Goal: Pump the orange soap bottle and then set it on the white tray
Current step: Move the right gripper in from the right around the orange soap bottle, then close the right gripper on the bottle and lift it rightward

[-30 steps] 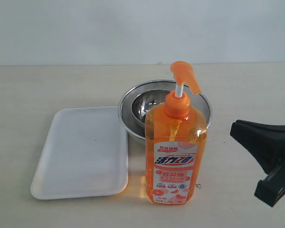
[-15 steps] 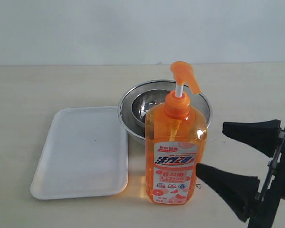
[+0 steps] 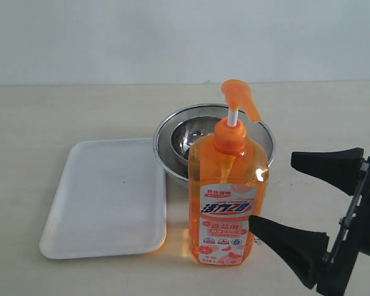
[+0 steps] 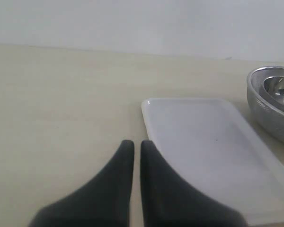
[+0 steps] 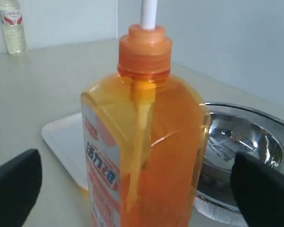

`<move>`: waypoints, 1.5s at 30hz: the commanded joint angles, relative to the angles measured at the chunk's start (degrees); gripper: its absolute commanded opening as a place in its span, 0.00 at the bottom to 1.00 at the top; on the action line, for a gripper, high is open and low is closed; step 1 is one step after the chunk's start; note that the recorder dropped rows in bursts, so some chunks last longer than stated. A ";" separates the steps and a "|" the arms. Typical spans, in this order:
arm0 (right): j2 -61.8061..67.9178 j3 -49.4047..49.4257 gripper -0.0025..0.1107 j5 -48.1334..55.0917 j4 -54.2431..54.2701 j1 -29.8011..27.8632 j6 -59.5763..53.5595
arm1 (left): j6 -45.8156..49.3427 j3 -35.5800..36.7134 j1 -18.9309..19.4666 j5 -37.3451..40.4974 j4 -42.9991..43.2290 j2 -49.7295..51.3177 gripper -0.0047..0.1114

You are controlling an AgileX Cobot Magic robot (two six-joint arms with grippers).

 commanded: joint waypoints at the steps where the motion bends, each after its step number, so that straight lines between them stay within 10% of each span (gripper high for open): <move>1: 4.43 -1.85 0.95 -2.51 -0.12 0.05 -2.32 | 0.22 0.18 0.25 -0.15 0.28 -0.15 0.08; 23: 18.98 -7.93 0.95 -5.07 -2.92 0.19 -11.94 | 0.22 0.18 0.25 -0.15 0.28 -0.15 0.08; 45: 30.98 -18.46 0.95 -5.07 -1.35 12.24 -10.44 | 0.22 0.18 0.25 -0.15 0.28 -0.15 0.08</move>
